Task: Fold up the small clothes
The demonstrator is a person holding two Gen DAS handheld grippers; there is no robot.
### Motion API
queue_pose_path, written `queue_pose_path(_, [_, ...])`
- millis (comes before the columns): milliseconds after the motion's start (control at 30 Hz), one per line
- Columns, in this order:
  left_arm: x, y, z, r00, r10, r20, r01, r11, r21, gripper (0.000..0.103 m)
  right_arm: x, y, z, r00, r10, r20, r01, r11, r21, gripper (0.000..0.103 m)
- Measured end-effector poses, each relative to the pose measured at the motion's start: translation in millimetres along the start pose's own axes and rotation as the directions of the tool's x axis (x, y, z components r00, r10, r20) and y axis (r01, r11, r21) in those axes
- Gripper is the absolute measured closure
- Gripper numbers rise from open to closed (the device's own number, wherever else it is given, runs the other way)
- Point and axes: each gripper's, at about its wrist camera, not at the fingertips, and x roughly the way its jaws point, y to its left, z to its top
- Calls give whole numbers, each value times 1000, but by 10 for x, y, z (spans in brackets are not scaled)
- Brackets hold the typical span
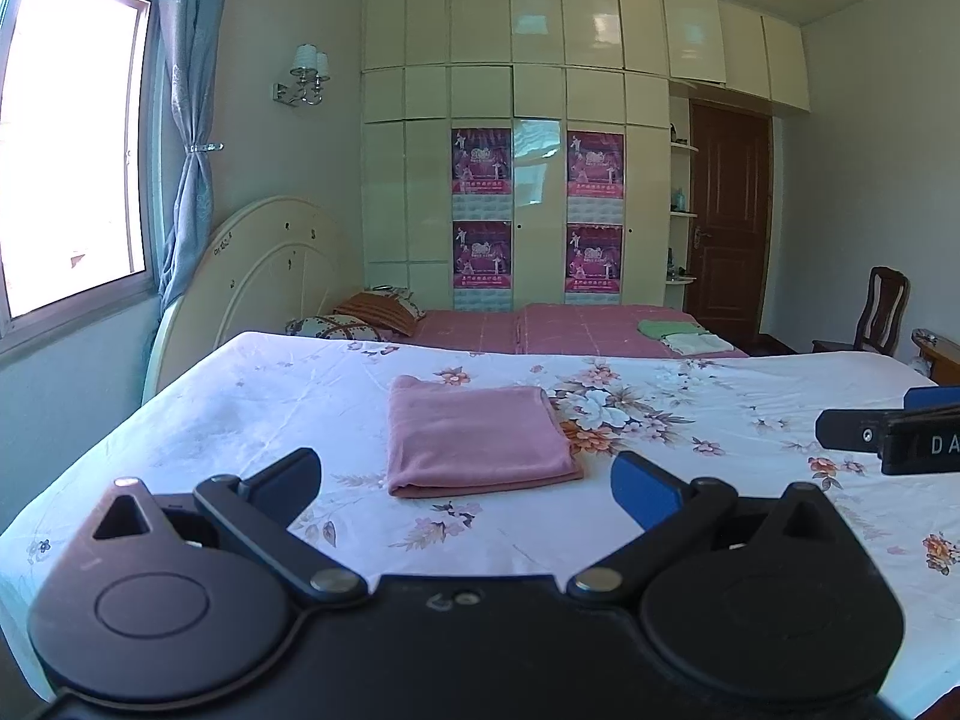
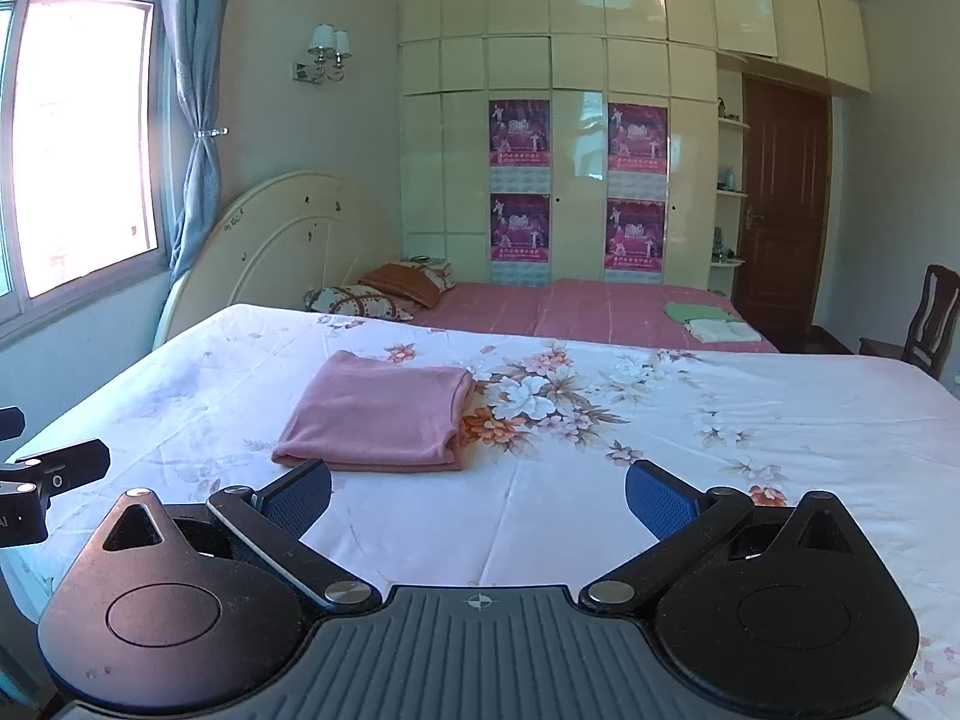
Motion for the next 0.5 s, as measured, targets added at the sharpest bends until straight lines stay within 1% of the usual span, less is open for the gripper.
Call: queue_pose_path(500, [5, -4, 17, 1000, 2, 2, -2, 1000, 2, 0, -24, -16, 21, 1000, 11, 13, -11, 1000, 2, 0])
